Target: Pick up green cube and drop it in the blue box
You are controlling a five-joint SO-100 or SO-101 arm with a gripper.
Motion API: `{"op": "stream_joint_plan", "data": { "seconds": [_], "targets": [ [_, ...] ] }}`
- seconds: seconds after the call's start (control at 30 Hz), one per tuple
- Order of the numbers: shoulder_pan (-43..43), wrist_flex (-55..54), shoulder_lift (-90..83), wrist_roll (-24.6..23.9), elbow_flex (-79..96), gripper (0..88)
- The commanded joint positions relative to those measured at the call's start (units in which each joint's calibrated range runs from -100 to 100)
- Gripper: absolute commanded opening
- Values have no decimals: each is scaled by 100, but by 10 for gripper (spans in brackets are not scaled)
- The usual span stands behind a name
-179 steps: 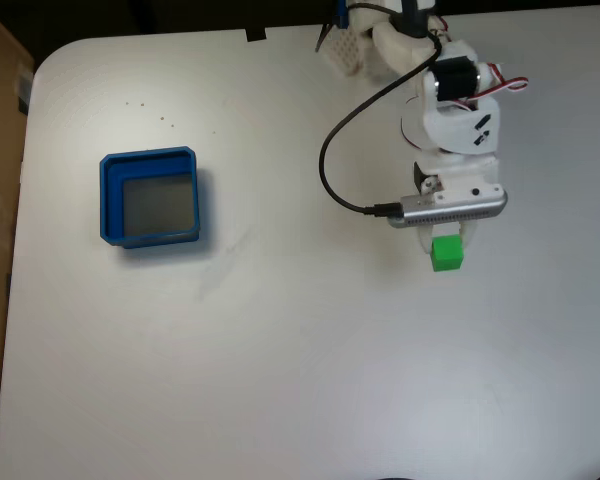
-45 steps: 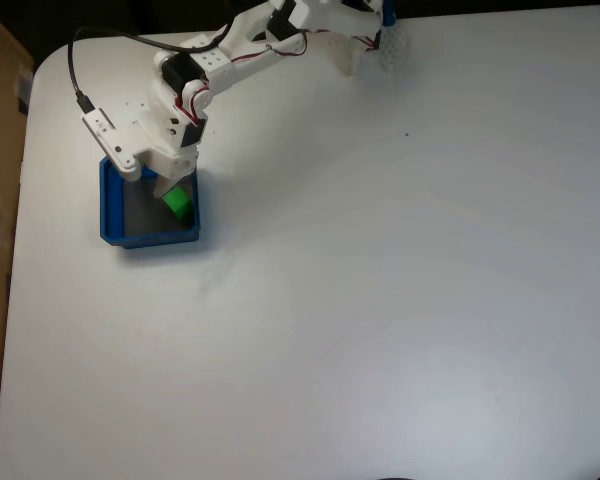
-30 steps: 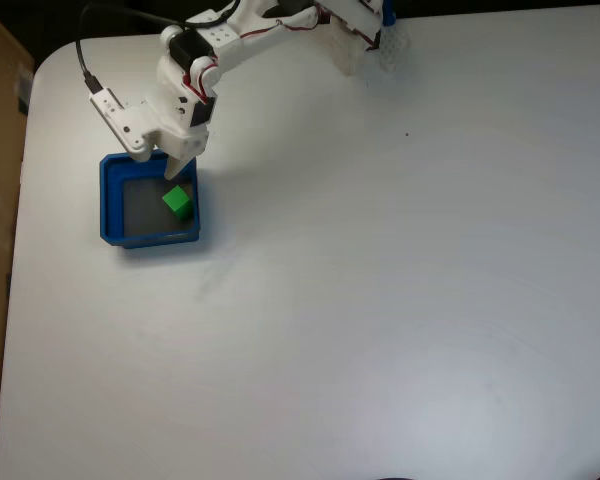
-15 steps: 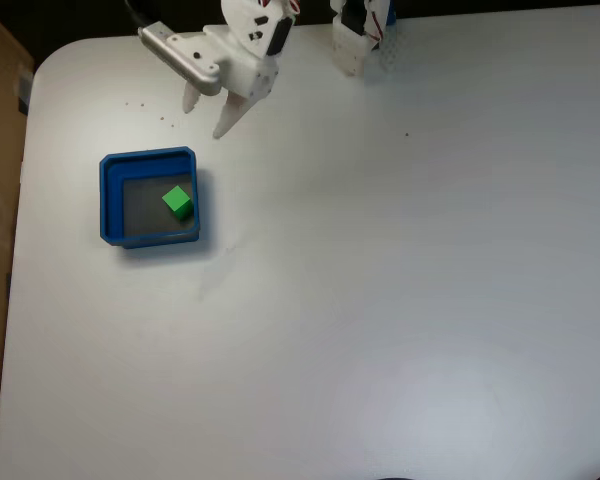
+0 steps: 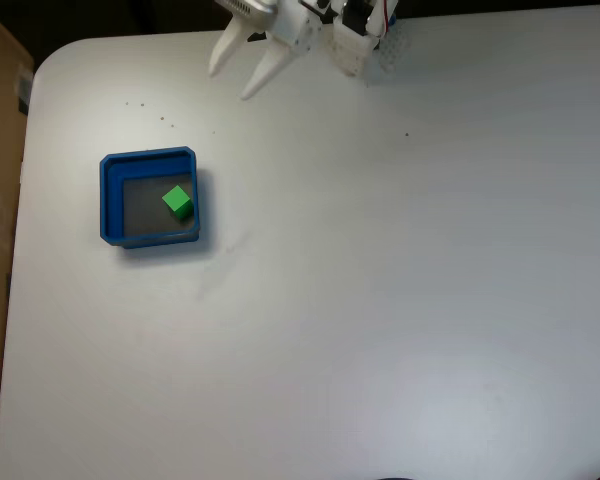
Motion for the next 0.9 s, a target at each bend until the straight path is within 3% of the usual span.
{"op": "stream_joint_plan", "data": {
  "seconds": [0.0, 0.4, 0.87],
  "targets": [
    [-26, -1105, -1137, 24, 1775, 250],
    [-69, -2349, -4179, 24, 5867, 250],
    [-127, -2333, -5826, 0, 7529, 250]
  ]
}}
